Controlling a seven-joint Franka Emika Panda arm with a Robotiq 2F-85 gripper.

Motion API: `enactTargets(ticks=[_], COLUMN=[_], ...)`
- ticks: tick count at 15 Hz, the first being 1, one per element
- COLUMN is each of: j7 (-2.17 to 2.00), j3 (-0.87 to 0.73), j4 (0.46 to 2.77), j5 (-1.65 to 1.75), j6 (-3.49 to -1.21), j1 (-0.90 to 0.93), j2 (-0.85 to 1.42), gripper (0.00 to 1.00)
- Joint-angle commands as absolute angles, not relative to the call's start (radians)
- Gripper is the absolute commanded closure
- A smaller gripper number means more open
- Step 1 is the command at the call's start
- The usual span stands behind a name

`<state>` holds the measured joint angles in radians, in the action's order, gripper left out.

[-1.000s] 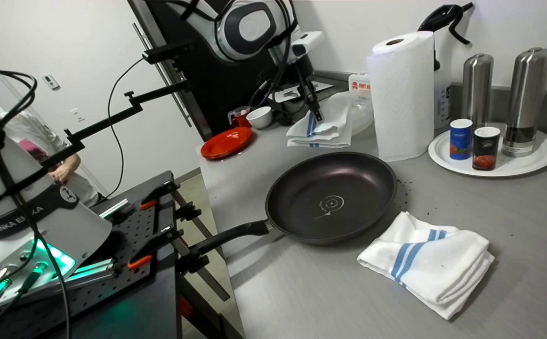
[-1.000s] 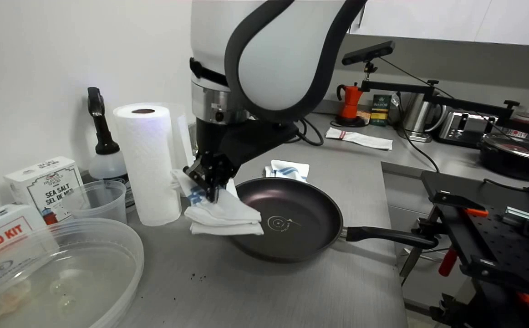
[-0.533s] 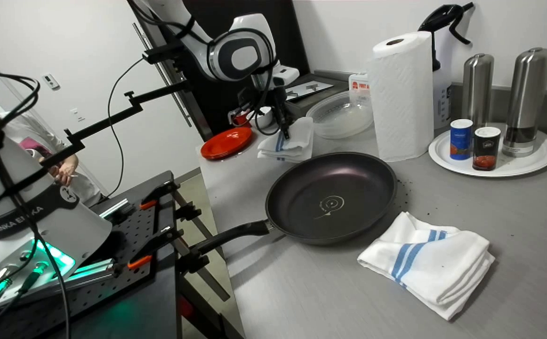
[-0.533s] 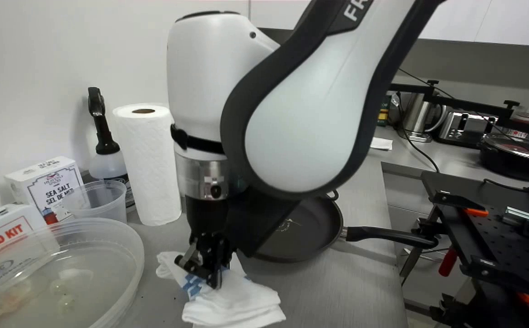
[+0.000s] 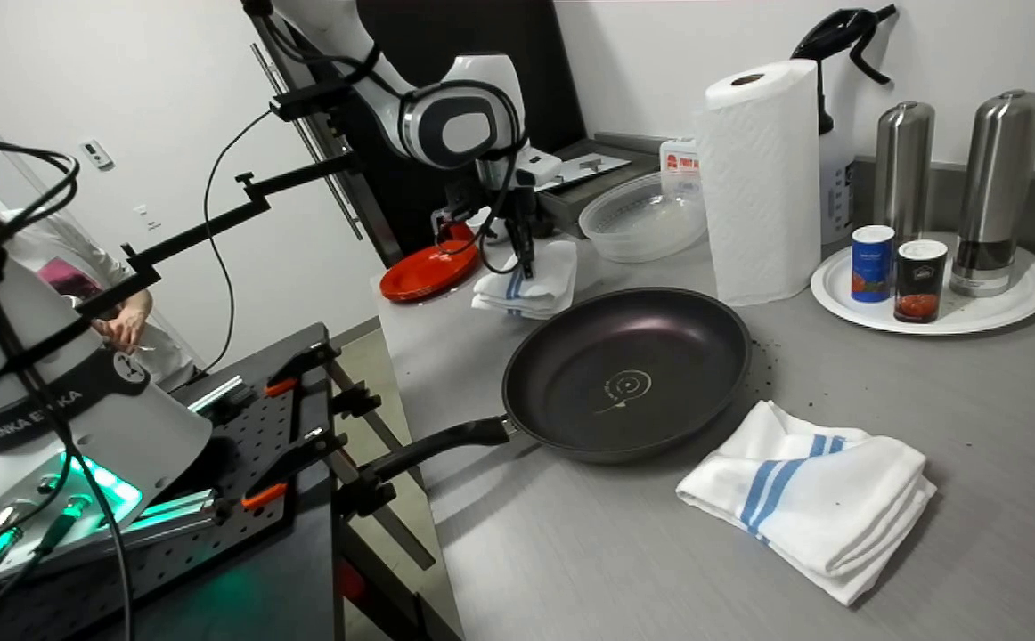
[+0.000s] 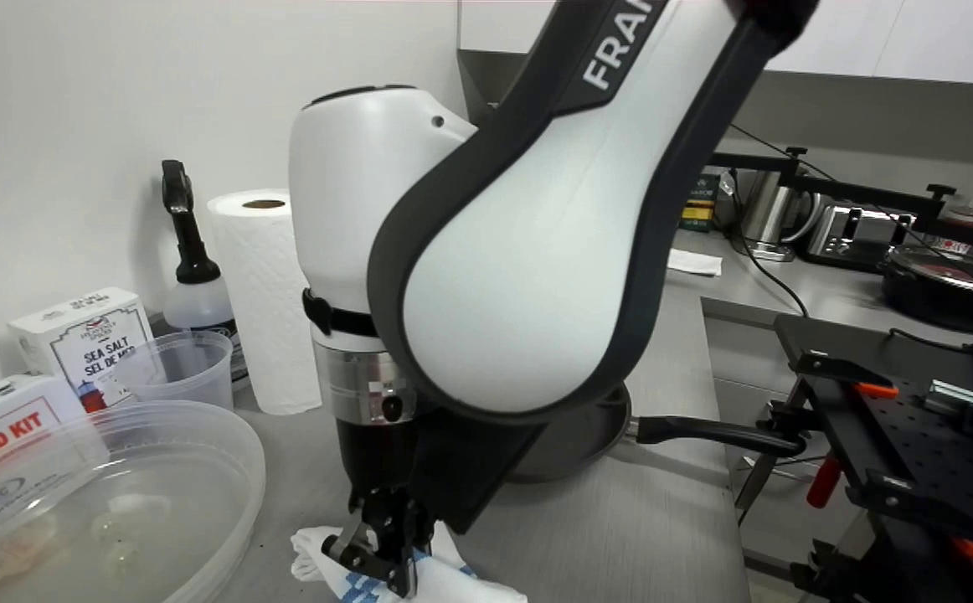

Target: Pick up the cloth and wipe the pan

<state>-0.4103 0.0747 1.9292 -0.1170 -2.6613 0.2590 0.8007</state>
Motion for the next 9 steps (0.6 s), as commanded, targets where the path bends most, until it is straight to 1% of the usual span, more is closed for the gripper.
enactTargets(ticks=[1,9], j7=[-0.398,-0.403], j3=[0.064,0.056], j4=[1.882,1.851], j5=[-0.134,-0.135], j6=[-2.639,-2.633], j1=[0.258,0.260], j2=[0.844,0.900], gripper=[0.96,0.96])
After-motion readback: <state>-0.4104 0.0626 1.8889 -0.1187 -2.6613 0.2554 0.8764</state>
